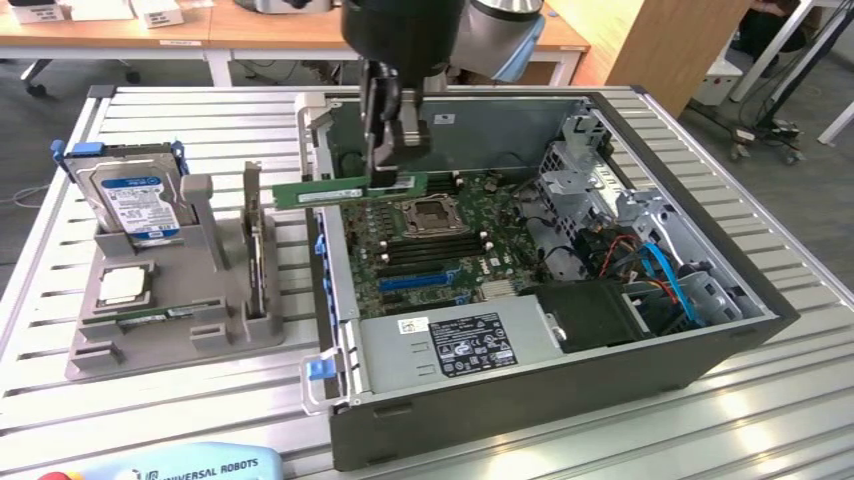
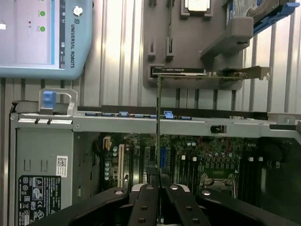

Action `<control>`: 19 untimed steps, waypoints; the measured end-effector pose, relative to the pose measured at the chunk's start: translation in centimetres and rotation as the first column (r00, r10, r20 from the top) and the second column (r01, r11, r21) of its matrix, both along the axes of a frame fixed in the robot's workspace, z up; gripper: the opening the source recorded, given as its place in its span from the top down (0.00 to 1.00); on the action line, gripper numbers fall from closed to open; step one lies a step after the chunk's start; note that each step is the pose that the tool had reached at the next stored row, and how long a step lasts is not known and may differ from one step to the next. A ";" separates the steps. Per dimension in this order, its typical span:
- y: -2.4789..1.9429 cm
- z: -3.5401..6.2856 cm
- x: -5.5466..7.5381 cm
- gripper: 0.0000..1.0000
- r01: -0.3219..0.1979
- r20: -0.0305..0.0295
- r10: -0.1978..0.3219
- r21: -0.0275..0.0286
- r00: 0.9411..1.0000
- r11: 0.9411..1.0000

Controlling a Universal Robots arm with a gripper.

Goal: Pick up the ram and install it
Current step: 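Pick up the ram and move it above insertion slot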

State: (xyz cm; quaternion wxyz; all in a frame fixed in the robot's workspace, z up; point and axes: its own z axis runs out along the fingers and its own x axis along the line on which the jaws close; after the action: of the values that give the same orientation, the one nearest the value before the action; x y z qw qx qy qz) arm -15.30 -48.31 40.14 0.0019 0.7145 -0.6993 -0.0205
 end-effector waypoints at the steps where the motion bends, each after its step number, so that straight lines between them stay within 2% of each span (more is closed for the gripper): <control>1: 0.00 0.00 0.4 0.89 0.000 0.000 0.000 0.000 1.000 1.000; 19: 0.00 0.00 8.6 0.89 0.000 0.000 0.000 0.000 1.000 1.000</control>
State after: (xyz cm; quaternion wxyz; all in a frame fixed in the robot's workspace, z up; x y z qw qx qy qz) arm -6.70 -48.31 40.14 0.0019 0.7145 -0.6993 -0.0205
